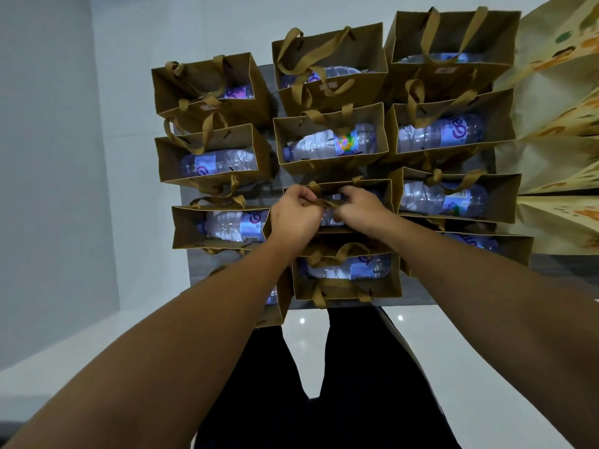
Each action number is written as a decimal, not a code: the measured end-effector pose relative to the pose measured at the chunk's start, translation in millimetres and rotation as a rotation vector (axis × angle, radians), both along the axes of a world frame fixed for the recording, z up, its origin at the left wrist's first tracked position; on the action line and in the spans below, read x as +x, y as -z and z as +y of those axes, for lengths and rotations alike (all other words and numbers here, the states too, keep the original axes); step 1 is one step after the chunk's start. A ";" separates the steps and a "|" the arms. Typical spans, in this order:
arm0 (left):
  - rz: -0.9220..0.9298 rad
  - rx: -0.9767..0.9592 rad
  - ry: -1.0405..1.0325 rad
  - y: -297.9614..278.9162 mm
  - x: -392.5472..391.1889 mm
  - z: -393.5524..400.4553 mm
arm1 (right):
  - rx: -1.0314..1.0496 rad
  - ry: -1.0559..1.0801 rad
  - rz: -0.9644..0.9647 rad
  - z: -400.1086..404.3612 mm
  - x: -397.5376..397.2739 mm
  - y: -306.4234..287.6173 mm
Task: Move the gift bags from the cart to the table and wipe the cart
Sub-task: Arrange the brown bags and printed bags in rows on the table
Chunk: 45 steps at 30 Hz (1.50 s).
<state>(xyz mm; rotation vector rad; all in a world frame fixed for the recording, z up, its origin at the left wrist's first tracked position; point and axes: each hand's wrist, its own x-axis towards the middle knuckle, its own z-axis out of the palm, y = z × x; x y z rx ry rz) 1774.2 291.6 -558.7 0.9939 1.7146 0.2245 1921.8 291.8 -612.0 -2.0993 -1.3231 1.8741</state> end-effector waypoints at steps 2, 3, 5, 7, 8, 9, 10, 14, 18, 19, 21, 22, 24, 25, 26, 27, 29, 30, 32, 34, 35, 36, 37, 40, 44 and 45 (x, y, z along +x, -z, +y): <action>0.041 0.033 -0.029 1.1 -10.1 1.7 | -0.026 -0.334 -0.179 2.7 -1.2 4.8; 0.049 0.037 -0.040 0.7 -16.0 1.0 | -0.002 -0.460 -0.261 2.0 -2.0 6.5; 0.056 0.049 -0.053 1.9 -30.3 -2.7 | 0.139 -0.549 -0.393 -0.9 -3.9 8.7; 0.077 0.057 -0.060 1.0 -41.6 -7.4 | 0.241 -0.526 -0.496 -3.8 -5.7 7.6; 0.091 0.063 -0.066 0.0 -46.2 -10.0 | 0.248 -0.515 -0.526 -4.9 -7.0 6.7; 0.113 0.082 -0.071 -1.4 -50.5 -12.2 | 0.234 -0.510 -0.539 -6.6 -7.9 5.3; 0.154 0.116 -0.070 -1.8 -55.1 -13.4 | 0.218 -0.518 -0.537 -8.5 -8.2 4.0; 0.467 0.289 -0.142 2.5 -81.6 -10.8 | 0.373 -0.502 -0.418 -19.1 -8.5 4.6; 0.767 0.147 -0.246 10.0 -122.3 -2.4 | 0.480 -0.337 -0.406 -29.9 -21.3 -4.0; 0.791 0.071 -0.245 11.0 -129.7 0.2 | 0.468 -0.291 -0.428 -33.1 -25.7 -6.3; 0.809 -0.037 -0.259 14.6 -145.2 4.9 | 0.445 -0.257 -0.490 -38.4 -36.4 -9.8; 0.798 -0.077 -0.273 19.0 -155.5 6.7 | 0.451 -0.273 -0.527 -40.8 -42.0 -10.8; 0.677 -0.164 -0.288 29.5 -178.4 10.7 | 0.484 -0.307 -0.586 -42.6 -54.6 -14.2; 0.586 -0.194 -0.266 34.3 -190.7 11.1 | 0.500 -0.312 -0.612 -42.6 -60.5 -16.4; 0.525 -0.199 -0.233 38.4 -202.2 11.7 | 0.519 -0.296 -0.637 -42.9 -65.1 -18.4; 0.508 -0.177 -0.199 41.8 -212.3 12.5 | 0.547 -0.261 -0.664 -43.7 -69.3 -21.1; 0.535 -0.102 -0.132 41.7 -225.4 14.5 | 0.605 -0.180 -0.689 -46.2 -78.8 -28.4; 0.553 -0.075 -0.097 38.8 -229.2 15.8 | 0.634 -0.147 -0.677 -46.5 -84.4 -32.0; 0.575 -0.050 -0.042 30.0 -237.3 15.6 | 0.674 -0.098 -0.609 -44.5 -99.8 -39.8; 0.590 -0.035 -0.016 18.3 -246.3 13.8 | 0.708 -0.059 -0.544 -41.8 -118.2 -48.9; 0.596 -0.028 -0.019 12.2 -252.0 13.1 | 0.732 -0.044 -0.527 -40.3 -126.2 -53.7; 0.602 -0.019 -0.033 6.2 -258.2 13.5 | 0.740 -0.027 -0.517 -38.8 -132.9 -59.0; 0.609 -0.014 -0.049 -0.1 -265.2 14.1 | 0.731 -0.004 -0.505 -37.2 -138.1 -64.3; 0.644 -0.002 -0.084 -16.6 -289.8 15.7 | 0.708 0.046 -0.425 -30.7 -150.3 -76.6; 0.691 -0.018 -0.139 -32.0 -317.9 14.2 | 0.750 0.007 -0.316 -29.7 -178.0 -82.2; 0.697 -0.025 -0.153 -34.4 -323.9 13.3 | 0.760 0.007 -0.289 -30.6 -187.0 -82.3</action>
